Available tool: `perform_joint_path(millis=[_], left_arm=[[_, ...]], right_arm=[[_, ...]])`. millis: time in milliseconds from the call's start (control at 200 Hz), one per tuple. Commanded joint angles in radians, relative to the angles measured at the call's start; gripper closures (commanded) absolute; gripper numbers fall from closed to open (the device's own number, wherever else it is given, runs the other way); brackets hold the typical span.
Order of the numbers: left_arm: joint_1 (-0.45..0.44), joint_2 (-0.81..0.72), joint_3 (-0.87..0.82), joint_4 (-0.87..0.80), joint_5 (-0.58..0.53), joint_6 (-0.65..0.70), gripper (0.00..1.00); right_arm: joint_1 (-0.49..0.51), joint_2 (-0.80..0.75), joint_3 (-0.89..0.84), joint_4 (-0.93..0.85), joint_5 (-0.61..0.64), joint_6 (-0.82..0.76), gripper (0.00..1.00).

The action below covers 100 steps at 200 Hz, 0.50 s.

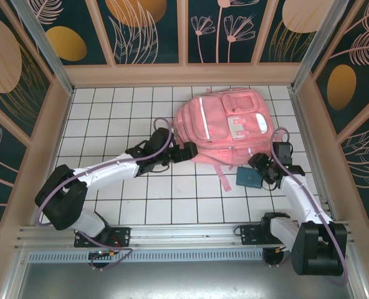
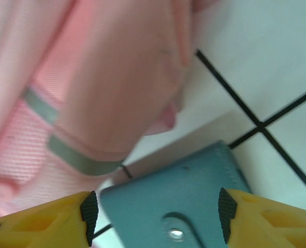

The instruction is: Pack the student bag

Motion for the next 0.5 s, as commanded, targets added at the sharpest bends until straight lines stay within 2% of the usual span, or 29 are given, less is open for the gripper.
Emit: perform_joint_path(millis=[0,185,235,275,345,495], left_arm=[[-0.073,0.012,-0.020,0.126,-0.017,-0.120,0.05],[-0.186,0.147,0.043,0.211,-0.012,-0.173,0.14],[-0.209,0.188,0.065,0.234,0.003,-0.183,0.19],[-0.221,0.225,0.071,0.254,0.015,-0.188,0.22],[-0.239,0.277,0.119,0.258,0.028,-0.191,0.23],[-0.252,0.336,0.146,0.263,0.046,-0.194,0.30]], right_arm=[[-0.013,-0.019,-0.040,0.050,0.042,-0.003,0.35],[-0.018,0.009,-0.103,0.114,0.021,-0.010,0.37],[-0.018,0.017,-0.116,0.126,-0.003,-0.012,0.38],[-0.018,0.024,-0.124,0.135,-0.023,-0.011,0.39],[-0.016,0.039,-0.134,0.148,-0.052,-0.013,0.39],[0.020,0.055,-0.153,0.158,-0.120,-0.002,0.46]])
